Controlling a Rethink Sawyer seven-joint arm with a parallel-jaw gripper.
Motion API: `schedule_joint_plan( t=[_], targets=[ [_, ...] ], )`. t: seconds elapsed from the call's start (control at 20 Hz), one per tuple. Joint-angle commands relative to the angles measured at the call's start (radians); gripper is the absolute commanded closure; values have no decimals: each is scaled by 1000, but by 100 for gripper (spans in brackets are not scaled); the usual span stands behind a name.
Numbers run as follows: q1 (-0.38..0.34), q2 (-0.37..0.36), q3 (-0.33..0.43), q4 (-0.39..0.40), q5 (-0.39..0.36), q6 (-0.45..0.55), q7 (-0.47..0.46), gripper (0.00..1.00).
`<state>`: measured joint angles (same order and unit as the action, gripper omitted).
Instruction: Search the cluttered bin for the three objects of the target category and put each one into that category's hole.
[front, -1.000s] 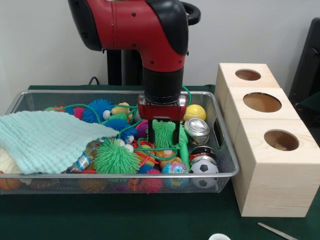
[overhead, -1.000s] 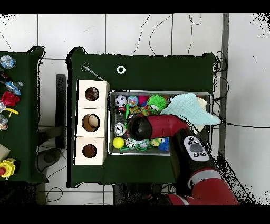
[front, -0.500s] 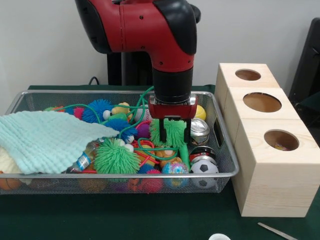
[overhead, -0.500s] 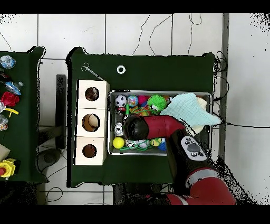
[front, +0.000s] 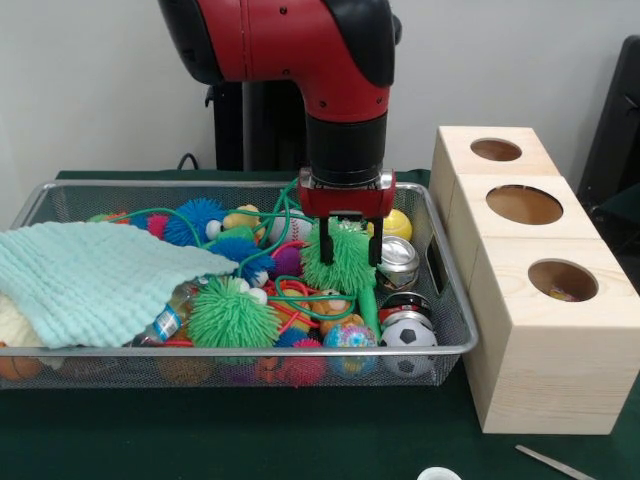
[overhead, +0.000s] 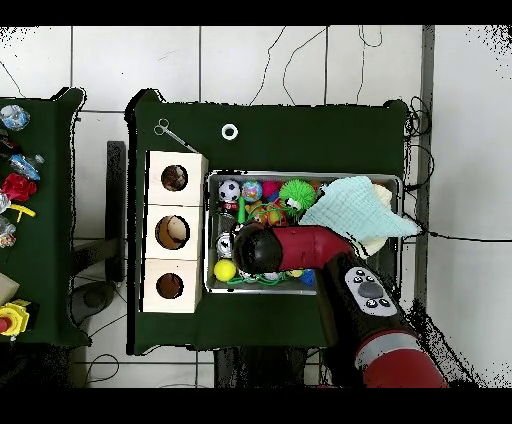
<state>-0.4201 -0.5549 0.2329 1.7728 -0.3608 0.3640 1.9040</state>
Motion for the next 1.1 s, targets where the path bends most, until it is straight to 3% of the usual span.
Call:
schedule_joint_plan(
  t=[0.05,0.15,0.2,0.3,0.4,0.65,0.8,1.1],
  targets=[
    [-9,47,-7,55,-45,69,5,0],
    [16,60,-36,28,-62,79,5,0],
    [29,66,-51,15,-71,84,5,100],
    [16,99,-45,-5,-98,23,-11,100],
    [32,121,-71,-31,-107,21,6,100],
    [6,118,-55,-27,-128,24,-20,100],
    [-17,35,-39,29,-123,81,-51,100],
    [-157,-261,15,206,-92,293,-258,100]
  ],
)
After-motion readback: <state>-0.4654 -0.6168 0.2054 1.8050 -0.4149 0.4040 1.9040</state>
